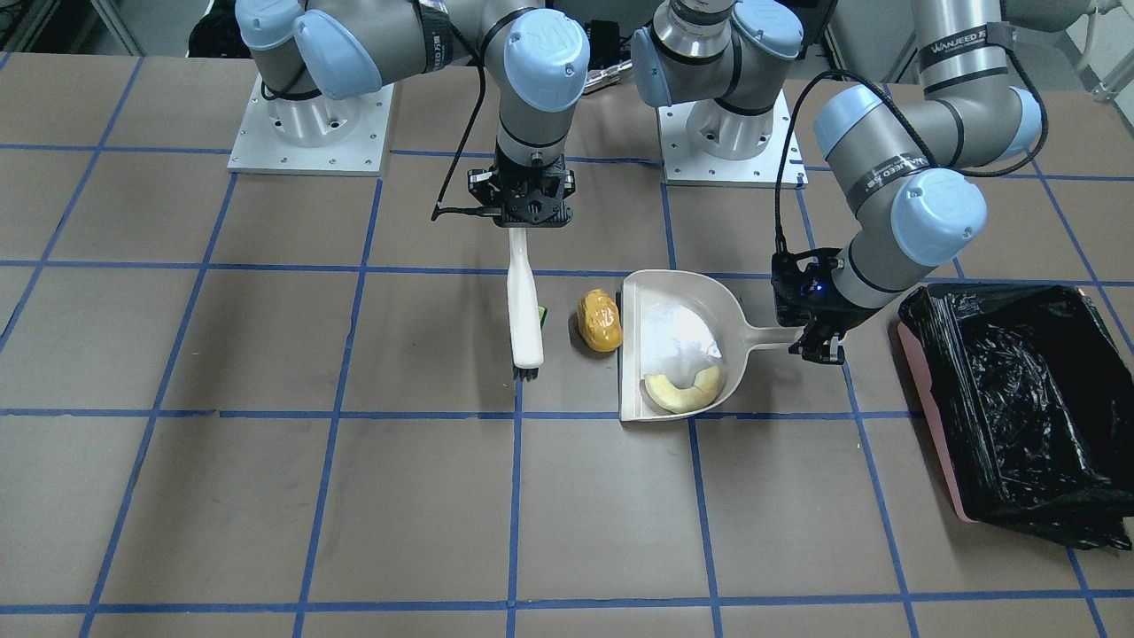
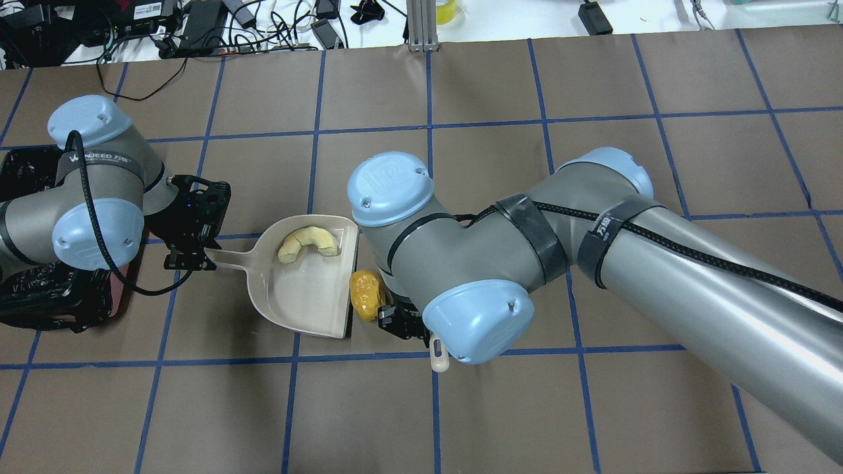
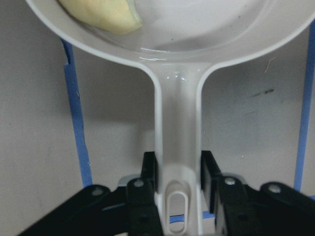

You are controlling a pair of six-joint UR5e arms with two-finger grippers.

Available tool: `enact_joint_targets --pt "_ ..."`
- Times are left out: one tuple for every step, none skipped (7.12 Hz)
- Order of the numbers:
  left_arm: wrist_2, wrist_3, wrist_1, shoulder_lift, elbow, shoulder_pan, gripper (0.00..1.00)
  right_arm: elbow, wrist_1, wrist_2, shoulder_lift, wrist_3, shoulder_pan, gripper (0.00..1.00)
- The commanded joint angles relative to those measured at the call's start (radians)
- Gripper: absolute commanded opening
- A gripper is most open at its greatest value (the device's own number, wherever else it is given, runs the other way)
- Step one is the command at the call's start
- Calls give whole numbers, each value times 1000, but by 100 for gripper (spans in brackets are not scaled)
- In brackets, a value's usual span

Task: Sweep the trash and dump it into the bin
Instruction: 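Move the brush behind the yellow potato toward the dustpan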

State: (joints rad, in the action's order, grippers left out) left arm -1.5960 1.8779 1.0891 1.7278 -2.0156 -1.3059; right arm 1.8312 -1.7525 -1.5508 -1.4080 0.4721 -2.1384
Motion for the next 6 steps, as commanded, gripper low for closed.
enact_joint_targets --pt "-2 0 2 -5 0 -1 0 0 1 0 -3 -1 0 0" --pt "-1 -2 2 -4 0 -1 0 0 -1 0 0 0 0 0" --pt "-1 -3 2 -2 -2 -1 0 2 -4 3 9 11 -2 0" --pt "-1 -5 2 -2 0 -1 0 10 -27 11 32 69 -8 0" --pt "-1 -9 3 -2 -2 -1 0 10 -53 24 50 94 -21 0" --pt "-1 -10 3 -2 -2 -3 0 7 -61 70 70 141 -64 0"
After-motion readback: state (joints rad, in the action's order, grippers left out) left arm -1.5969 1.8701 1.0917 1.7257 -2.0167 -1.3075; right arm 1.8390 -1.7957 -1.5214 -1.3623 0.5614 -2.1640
